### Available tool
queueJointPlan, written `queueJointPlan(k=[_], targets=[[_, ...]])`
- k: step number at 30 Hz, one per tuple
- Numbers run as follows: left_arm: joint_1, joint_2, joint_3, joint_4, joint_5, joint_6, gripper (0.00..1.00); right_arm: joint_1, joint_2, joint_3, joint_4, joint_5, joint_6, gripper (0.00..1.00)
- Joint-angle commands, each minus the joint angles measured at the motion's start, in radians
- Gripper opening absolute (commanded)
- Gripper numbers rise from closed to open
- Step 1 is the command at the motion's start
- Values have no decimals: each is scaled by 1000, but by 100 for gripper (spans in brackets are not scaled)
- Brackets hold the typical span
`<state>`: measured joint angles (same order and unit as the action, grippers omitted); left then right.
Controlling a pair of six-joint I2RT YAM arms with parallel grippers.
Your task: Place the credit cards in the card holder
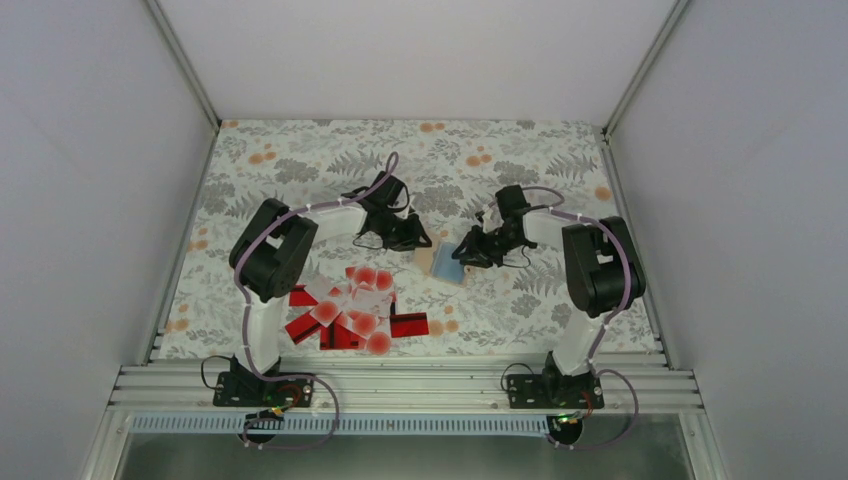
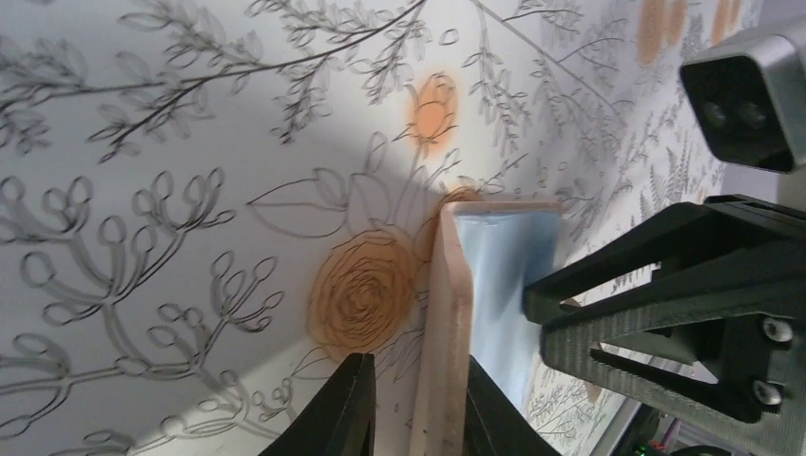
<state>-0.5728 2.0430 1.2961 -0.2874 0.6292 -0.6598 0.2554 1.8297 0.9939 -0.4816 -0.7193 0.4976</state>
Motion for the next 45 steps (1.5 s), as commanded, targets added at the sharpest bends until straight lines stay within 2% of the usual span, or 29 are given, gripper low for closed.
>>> queueJointPlan(k=[1, 7, 10, 20, 28, 40, 45], targets=[[11, 4, -8, -55, -29, 50, 23, 11, 19, -22, -23, 52, -42, 27], [11, -9, 18, -191, -243, 200, 25, 11, 24, -41, -38, 116, -70, 27], [10, -16, 1, -212, -292, 255, 25, 10, 26, -54, -36, 126, -74, 27], [-2, -21, -3, -245, -356, 313, 25, 10, -2, 54, -102, 143, -108, 28], [-16, -27, -1, -233, -332, 295, 25, 47, -39, 191, -104, -94, -142, 32], [-15, -114, 43, -288, -344, 280, 26, 139, 104, 206, 1, -154, -91, 32], [-14, -205, 59, -343, -371, 281, 33, 154, 143, 218, -4, -145, -101, 31]])
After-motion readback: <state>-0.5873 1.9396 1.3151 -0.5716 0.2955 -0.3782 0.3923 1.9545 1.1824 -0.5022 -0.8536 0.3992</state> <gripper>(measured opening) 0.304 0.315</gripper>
